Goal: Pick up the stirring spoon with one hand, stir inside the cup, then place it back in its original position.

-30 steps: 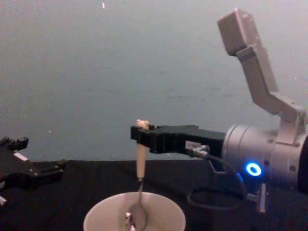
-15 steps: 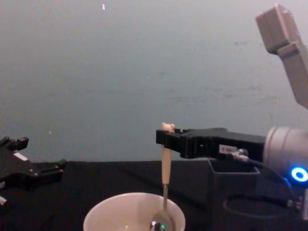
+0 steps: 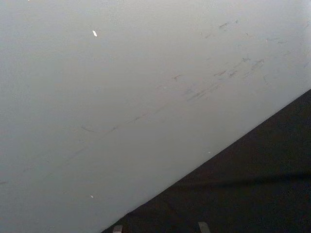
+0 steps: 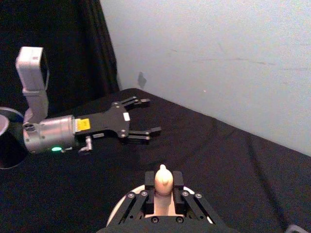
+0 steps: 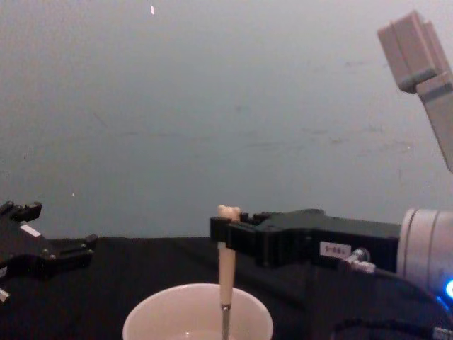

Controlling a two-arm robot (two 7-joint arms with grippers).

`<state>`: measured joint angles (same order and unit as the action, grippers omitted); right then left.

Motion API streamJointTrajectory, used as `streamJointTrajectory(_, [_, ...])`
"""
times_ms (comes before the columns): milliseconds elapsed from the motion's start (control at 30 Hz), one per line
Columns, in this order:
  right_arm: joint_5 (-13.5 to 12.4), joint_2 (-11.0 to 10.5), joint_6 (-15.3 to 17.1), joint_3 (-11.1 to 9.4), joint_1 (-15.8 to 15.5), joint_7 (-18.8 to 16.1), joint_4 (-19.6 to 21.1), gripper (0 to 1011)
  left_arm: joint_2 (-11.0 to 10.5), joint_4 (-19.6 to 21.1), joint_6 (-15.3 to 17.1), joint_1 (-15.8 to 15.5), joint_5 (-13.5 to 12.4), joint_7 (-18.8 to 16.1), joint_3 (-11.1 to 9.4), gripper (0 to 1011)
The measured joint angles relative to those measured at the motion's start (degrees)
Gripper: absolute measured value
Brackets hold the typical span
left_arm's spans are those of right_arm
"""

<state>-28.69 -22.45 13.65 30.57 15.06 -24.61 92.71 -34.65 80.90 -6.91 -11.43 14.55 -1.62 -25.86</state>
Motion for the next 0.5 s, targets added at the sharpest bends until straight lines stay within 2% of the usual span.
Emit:
streamJointTrajectory(233, [0.71,1.40,-0.61,1.86,1.10,0.11,-0.93,213,0.00,0.00,0.00,0.00,0.00,0.00,0.00,1001])
streamJointTrajectory(500, [2.39,5.32,-0.77,3.41,3.81,1.98,-4.98,213,0.00,0.00,0.00,0.00,0.00,0.00,0.00,1001])
